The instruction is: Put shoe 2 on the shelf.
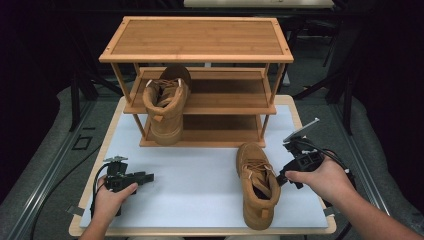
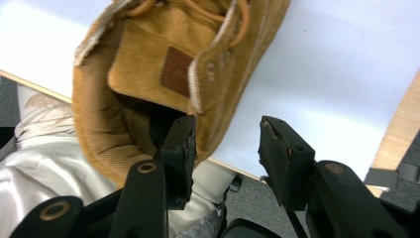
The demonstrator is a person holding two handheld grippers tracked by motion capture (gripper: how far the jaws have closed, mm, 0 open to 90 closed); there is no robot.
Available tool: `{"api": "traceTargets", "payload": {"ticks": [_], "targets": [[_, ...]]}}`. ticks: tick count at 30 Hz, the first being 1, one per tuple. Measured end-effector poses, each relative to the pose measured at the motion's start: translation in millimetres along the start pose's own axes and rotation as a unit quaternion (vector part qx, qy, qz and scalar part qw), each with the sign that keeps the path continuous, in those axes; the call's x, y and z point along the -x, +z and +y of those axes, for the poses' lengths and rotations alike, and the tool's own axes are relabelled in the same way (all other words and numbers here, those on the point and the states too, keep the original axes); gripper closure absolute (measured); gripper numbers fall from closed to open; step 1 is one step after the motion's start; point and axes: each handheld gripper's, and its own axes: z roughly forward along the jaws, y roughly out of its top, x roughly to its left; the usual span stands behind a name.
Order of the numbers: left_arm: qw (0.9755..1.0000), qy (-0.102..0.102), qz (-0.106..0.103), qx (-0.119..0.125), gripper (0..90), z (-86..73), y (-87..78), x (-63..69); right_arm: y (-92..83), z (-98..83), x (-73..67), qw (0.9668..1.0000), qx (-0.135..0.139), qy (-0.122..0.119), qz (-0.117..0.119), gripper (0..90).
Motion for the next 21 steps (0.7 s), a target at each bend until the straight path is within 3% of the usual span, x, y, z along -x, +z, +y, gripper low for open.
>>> {"api": "traceTargets", "payload": {"ticks": [5, 8, 14, 21], "targets": [[1.0, -0.003, 0.0, 0.001, 48.7, 0.0, -0.8, -1.3, 8.5, 0.7, -5.2, 0.9998, 0.008, -0.015, 0.006, 58.3], [1.0, -0.004, 0.0, -0.001, 48.6, -0.1, -0.7, -1.9, 18.4, 1.4, -5.7, 0.9997, 0.004, -0.013, 0.022, 70.7], [1.0, -0.004, -0.001, -0.002, 48.6, 0.0, -0.4, -2.4, 17.6, 9.2, -2.9, 0.9994, -0.019, -0.009, 0.026, 78.7], [1.0, -0.006, -0.001, -0.002, 48.6, 0.0, -0.7, -3.1, 8.3, 30.9, 18.1, 0.9968, -0.01, -0.06, -0.053, 80.4]]}}
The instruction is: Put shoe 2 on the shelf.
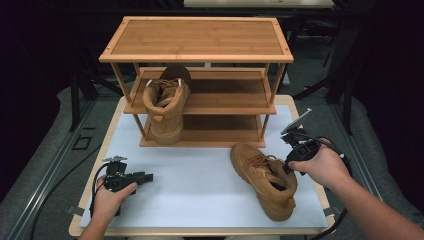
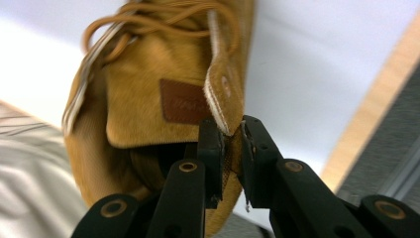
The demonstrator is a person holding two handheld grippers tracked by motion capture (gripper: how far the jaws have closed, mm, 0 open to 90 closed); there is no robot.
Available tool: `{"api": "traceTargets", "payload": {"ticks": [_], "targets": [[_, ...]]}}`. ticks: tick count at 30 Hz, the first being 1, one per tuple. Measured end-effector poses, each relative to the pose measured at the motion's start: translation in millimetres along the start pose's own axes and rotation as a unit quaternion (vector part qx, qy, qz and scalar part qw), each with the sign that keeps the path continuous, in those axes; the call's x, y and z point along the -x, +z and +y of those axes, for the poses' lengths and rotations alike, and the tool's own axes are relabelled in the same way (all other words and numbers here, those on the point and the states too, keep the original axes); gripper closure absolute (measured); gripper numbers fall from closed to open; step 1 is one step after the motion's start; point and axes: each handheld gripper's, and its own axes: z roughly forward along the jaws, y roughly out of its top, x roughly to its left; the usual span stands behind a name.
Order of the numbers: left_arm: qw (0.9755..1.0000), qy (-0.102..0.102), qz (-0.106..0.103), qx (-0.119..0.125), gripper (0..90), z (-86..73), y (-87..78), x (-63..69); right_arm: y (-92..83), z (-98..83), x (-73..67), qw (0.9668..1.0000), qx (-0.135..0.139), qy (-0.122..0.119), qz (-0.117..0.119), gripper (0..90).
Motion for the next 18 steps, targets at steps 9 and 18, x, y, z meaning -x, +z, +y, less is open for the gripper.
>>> {"api": "traceTargets", "payload": {"ticks": [9, 18], "targets": [[1.0, 0.0, 0.002, -0.005, 48.6, -0.3, 1.4, -0.7, 7.3, 5.0, 5.5, 0.9992, -0.033, -0.022, -0.001, 67.6], [1.0, -0.002, 0.002, -0.008, 48.4, -1.0, 2.6, -0.9, 20.6, -0.3, 4.4, 0.9971, -0.073, -0.015, -0.015, 66.8]]}}
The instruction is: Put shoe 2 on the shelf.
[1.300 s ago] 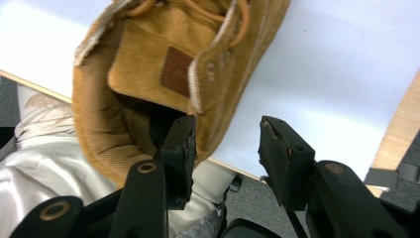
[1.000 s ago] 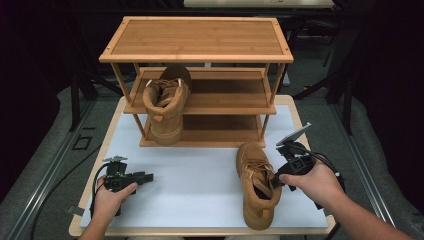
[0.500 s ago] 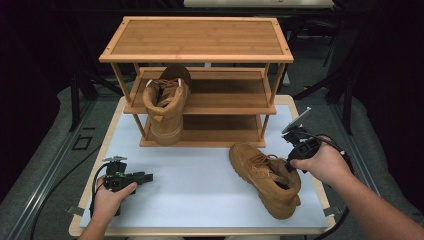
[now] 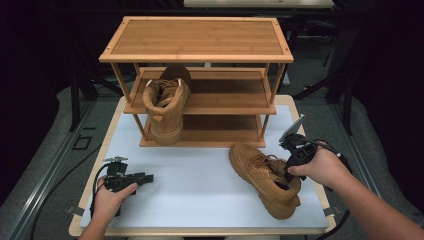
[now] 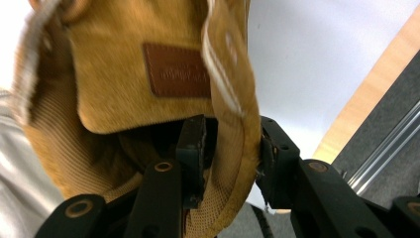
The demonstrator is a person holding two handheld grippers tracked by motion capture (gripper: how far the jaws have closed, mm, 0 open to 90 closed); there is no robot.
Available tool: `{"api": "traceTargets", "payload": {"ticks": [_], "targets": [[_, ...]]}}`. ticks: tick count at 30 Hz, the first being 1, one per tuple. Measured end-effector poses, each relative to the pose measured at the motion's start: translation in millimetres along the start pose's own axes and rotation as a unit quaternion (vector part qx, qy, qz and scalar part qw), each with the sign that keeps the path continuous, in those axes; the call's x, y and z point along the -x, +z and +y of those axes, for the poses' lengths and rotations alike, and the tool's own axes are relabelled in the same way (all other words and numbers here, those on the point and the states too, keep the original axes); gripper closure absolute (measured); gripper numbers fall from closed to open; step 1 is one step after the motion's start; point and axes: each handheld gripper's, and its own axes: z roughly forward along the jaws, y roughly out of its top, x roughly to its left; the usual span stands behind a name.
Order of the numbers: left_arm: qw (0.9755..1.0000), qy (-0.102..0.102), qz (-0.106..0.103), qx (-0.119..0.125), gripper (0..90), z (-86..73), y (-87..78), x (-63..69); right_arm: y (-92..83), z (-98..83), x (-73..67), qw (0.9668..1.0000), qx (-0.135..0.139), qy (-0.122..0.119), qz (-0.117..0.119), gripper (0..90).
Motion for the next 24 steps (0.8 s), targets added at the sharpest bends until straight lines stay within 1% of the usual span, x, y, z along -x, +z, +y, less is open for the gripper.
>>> {"api": "traceTargets", "payload": {"ticks": [1, 2, 3, 4, 5, 6, 7, 9, 10, 11, 13, 15, 17, 18, 20, 21, 22, 23, 24], "targets": [[1.0, 0.0, 0.0, -0.001, 48.4, 0.0, 0.1, -0.1, 2.6, -1.1, 0.6, 1.0, 0.0, 0.001, 0.002, 66.8], [1.0, 0.0, 0.0, -0.001, 48.4, -0.1, 0.1, -0.2, 4.8, -1.9, 1.5, 0.9999, -0.013, 0.002, 0.002, 66.8], [1.0, 0.0, 0.0, 0.0, 48.4, -0.1, 0.0, -0.3, 7.0, -2.8, 2.0, 0.9998, -0.018, 0.008, 0.009, 67.3], [1.0, -0.001, 0.0, 0.0, 48.4, -0.1, -0.1, -0.3, 10.9, -4.6, 1.9, 0.9997, -0.02, 0.014, 0.006, 68.0], [1.0, -0.001, 0.001, 0.0, 48.4, -0.1, -0.2, -0.3, 12.2, -5.3, 2.5, 0.9995, -0.021, 0.019, 0.01, 68.8], [1.0, -0.001, 0.001, 0.0, 48.4, -0.2, -0.2, -0.3, 12.8, -6.3, 2.8, 0.9992, -0.019, 0.032, 0.012, 70.2], [1.0, -0.001, 0.001, -0.001, 48.4, -0.2, -0.1, -0.2, 12.6, -6.7, 4.6, 0.9991, -0.016, 0.035, 0.019, 70.9], [1.0, 0.001, 0.001, -0.003, 48.4, -0.3, 0.2, 0.1, 13.0, -8.0, 6.2, 0.9985, -0.011, 0.049, 0.022, 72.6], [1.0, 0.0, 0.001, -0.002, 48.4, -0.3, 0.4, 0.3, 12.9, -8.0, 7.5, 0.9986, -0.011, 0.047, 0.021, 73.1], [1.0, 0.0, 0.001, -0.002, 48.4, -0.3, 0.7, 0.4, 13.6, -8.4, 8.8, 0.9986, -0.007, 0.046, 0.024, 73.5], [1.0, 0.001, 0.002, -0.003, 48.4, -0.4, 0.8, 0.3, 13.5, -8.4, 9.3, 0.9984, -0.008, 0.051, 0.024, 74.5], [1.0, 0.0, 0.002, -0.003, 48.4, -0.4, 0.6, 0.1, 13.3, -8.6, 9.3, 0.9984, -0.008, 0.049, 0.026, 74.9], [1.0, 0.0, 0.002, -0.003, 48.4, -0.4, 0.6, 0.0, 12.8, -8.9, 8.4, 0.9984, -0.009, 0.048, 0.027, 75.2], [1.0, 0.0, 0.001, -0.004, 48.4, -0.3, 0.4, 0.0, 12.4, -8.7, 7.9, 0.9987, -0.012, 0.042, 0.027, 75.4], [1.0, 0.0, 0.001, -0.003, 48.4, -0.4, 0.5, 0.2, 13.1, -9.1, 6.1, 0.9988, -0.004, 0.041, 0.025, 75.8], [1.0, 0.0, 0.0, -0.003, 48.4, -0.3, 0.2, 0.0, 12.6, -9.3, 5.4, 0.9988, -0.006, 0.042, 0.026, 75.9], [1.0, 0.002, 0.0, -0.003, 48.4, -0.2, -0.1, -0.4, 11.8, -9.7, 5.7, 0.9988, -0.009, 0.037, 0.03, 76.2], [1.0, 0.001, 0.0, -0.002, 48.4, -0.2, -0.2, -0.4, 12.8, -10.7, 5.4, 0.9987, 0.0, 0.038, 0.033, 76.3], [1.0, 0.001, 0.0, -0.002, 48.4, -0.2, -0.2, -0.6, 12.5, -11.1, 5.5, 0.9984, -0.001, 0.042, 0.038, 76.4]]}}
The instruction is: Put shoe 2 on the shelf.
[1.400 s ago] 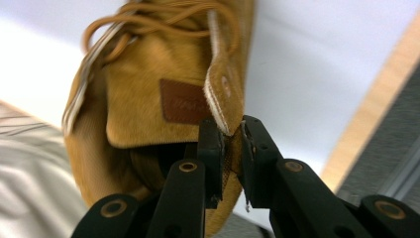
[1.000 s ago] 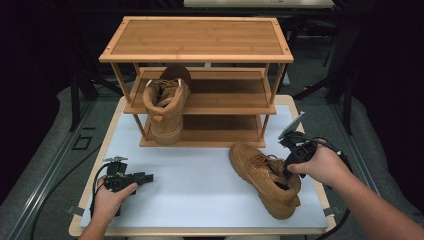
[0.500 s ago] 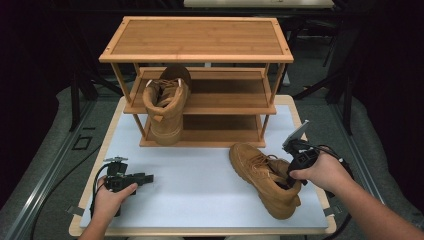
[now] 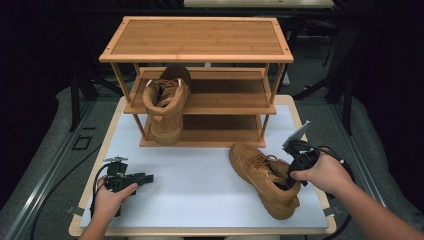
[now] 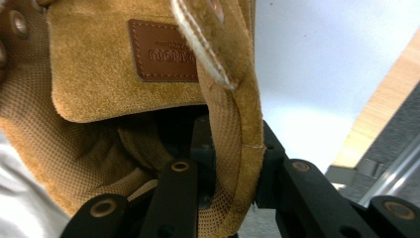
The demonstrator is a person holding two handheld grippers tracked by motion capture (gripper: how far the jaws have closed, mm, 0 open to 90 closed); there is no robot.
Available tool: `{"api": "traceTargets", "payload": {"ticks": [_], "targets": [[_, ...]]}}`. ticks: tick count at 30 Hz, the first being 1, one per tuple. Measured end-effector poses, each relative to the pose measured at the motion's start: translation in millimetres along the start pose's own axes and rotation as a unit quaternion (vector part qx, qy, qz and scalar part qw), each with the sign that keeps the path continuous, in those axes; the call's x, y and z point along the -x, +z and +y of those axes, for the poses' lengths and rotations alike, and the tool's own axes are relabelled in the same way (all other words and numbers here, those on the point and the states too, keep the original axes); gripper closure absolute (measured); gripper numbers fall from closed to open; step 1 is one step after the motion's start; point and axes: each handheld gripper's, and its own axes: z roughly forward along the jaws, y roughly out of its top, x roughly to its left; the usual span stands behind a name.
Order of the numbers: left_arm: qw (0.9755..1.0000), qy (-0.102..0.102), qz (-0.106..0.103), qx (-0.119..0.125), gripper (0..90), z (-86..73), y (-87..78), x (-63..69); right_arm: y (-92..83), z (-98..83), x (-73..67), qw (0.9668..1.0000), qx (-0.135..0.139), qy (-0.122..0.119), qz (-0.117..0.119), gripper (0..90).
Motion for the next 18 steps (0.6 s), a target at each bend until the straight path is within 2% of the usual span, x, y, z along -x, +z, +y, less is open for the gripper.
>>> {"api": "traceTargets", "payload": {"ticks": [1, 3, 6, 7, 9, 10, 13, 14, 15, 16, 18], "targets": [[1.0, -0.002, 0.0, 0.001, 48.4, 0.0, 0.0, 0.2, -0.3, -0.3, 0.4, 1.0, -0.001, 0.001, 0.002, 76.4], [1.0, -0.001, -0.001, 0.0, 48.4, 0.1, -0.4, 0.3, 0.3, -2.3, 1.5, 0.9997, 0.007, 0.009, 0.021, 76.5], [1.0, -0.001, 0.0, 0.001, 48.4, 0.1, -0.4, 0.1, 2.0, -8.9, 5.8, 0.996, 0.026, 0.027, 0.081, 76.6], [1.0, -0.003, 0.0, 0.001, 48.4, 0.0, -0.1, 0.0, 2.6, -10.8, 6.6, 0.9946, 0.031, 0.033, 0.094, 76.6], [1.0, -0.003, 0.0, 0.001, 48.4, -0.1, 0.5, -0.3, 5.0, -15.5, 8.6, 0.9906, 0.048, 0.043, 0.121, 76.8], [1.0, -0.002, 0.001, 0.0, 48.4, -0.1, 0.5, -0.4, 5.9, -18.0, 9.2, 0.9873, 0.056, 0.054, 0.138, 76.9], [1.0, -0.002, 0.001, 0.0, 48.5, -0.3, 0.7, -0.1, 4.3, -21.5, 11.5, 0.9814, 0.06, 0.07, 0.168, 77.2], [1.0, 0.0, 0.0, 0.0, 48.4, -0.2, 0.5, -0.3, 3.4, -23.0, 11.9, 0.9781, 0.068, 0.08, 0.18, 77.3], [1.0, -0.001, 0.0, 0.0, 48.5, -0.2, 0.4, -0.3, 1.6, -23.6, 12.6, 0.9756, 0.065, 0.085, 0.192, 77.4], [1.0, -0.002, 0.0, 0.001, 48.4, -0.2, 0.4, -0.3, -0.7, -24.7, 13.1, 0.9717, 0.065, 0.091, 0.208, 77.4], [1.0, -0.003, -0.001, 0.001, 48.4, -0.1, -0.1, -0.4, -3.1, -26.2, 10.8, 0.9651, 0.081, 0.099, 0.229, 77.4]]}}
